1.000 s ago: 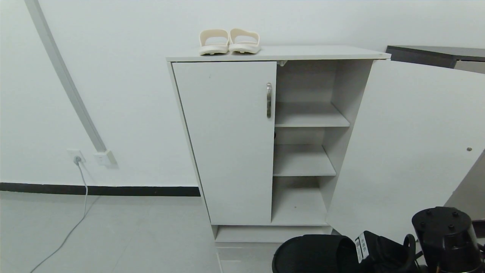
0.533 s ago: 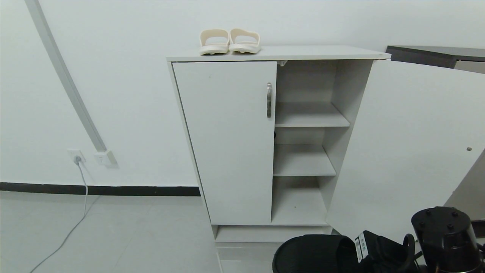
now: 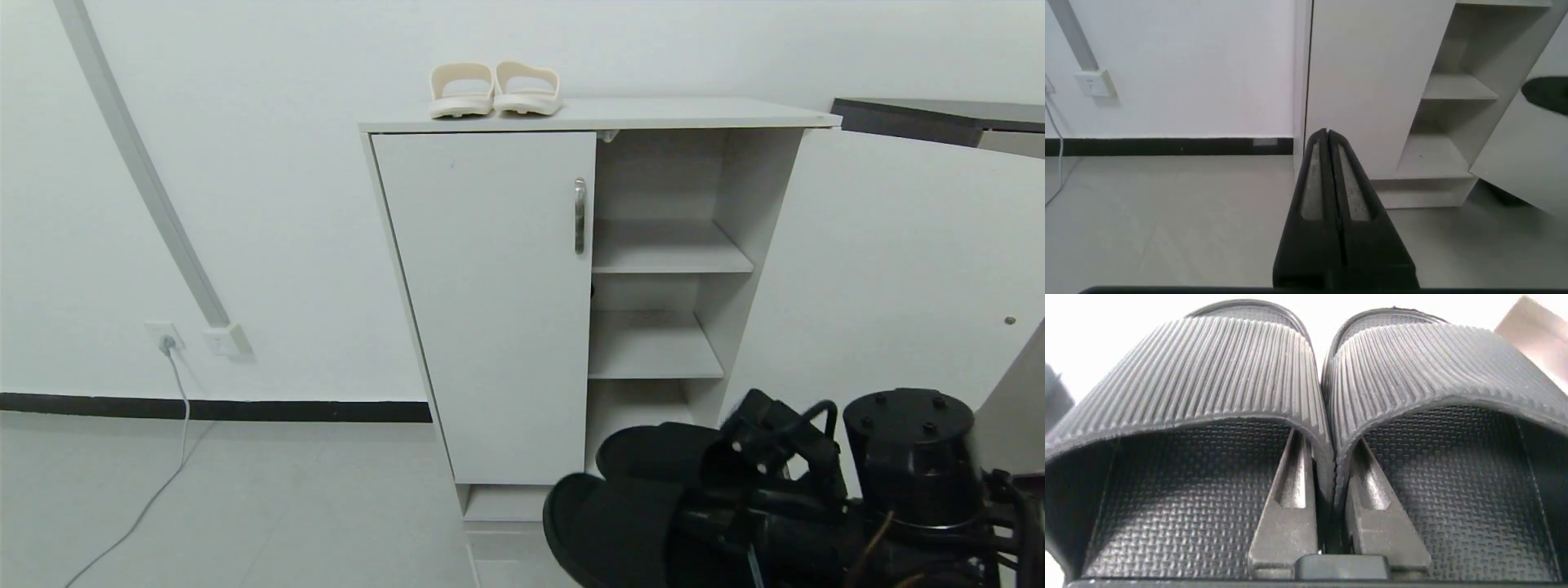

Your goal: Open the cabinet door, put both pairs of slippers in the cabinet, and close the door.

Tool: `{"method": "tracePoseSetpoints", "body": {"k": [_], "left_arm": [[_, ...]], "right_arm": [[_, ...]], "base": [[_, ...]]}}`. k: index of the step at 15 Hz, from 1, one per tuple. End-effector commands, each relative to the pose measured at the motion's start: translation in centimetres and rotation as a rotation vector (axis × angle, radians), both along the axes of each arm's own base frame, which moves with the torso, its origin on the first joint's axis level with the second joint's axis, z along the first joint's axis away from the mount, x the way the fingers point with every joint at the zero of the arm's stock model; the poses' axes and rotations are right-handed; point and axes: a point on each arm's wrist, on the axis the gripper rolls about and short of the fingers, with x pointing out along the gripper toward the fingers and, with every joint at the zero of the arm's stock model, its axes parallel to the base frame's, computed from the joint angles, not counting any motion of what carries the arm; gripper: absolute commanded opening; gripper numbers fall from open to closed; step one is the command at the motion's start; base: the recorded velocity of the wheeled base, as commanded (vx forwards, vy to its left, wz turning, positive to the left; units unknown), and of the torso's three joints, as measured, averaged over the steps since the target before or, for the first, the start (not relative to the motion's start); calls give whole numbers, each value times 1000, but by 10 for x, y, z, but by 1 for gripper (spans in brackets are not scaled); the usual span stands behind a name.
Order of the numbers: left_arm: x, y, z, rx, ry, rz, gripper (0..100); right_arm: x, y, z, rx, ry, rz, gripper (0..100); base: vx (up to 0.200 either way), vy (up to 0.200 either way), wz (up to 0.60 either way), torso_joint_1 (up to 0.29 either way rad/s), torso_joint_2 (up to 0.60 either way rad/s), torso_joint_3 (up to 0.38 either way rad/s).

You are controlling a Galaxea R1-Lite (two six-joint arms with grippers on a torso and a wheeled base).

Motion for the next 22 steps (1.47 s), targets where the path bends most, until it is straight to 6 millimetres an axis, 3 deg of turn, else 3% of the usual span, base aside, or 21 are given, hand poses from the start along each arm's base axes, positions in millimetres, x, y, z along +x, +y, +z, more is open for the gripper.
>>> {"method": "tracePoseSetpoints", "body": {"k": [1,3,5,6,8,13,22], "left_arm": [[0,0,0,-1,0,-1,0],[0,0,0,-1,0,3,0],[0,0,0,2,0,1,0],[0,0,0,4,0,-1,0],[0,0,0,5,0,1,0],[0,0,0,5,0,1,0],[0,0,0,4,0,1,0]], "right_arm": [[28,51,2,74,0,-189,0],[50,89,-6,88,-82,-395,0],[70,111,-14,71,-153,-566,0],[87,125,-28,37,-203,-717,0],[92,128,-42,-1,-215,-780,0],[91,128,-41,-5,-228,-811,0],[101,117,-49,-32,-220,-844,0]], "base": [[0,0,0,0,0,0],[0,0,0,0,0,0],[0,0,0,0,0,0],[0,0,0,0,0,0],[0,0,0,0,0,0],[0,0,0,0,0,0],[0,-200,0,1,6,2]]}}
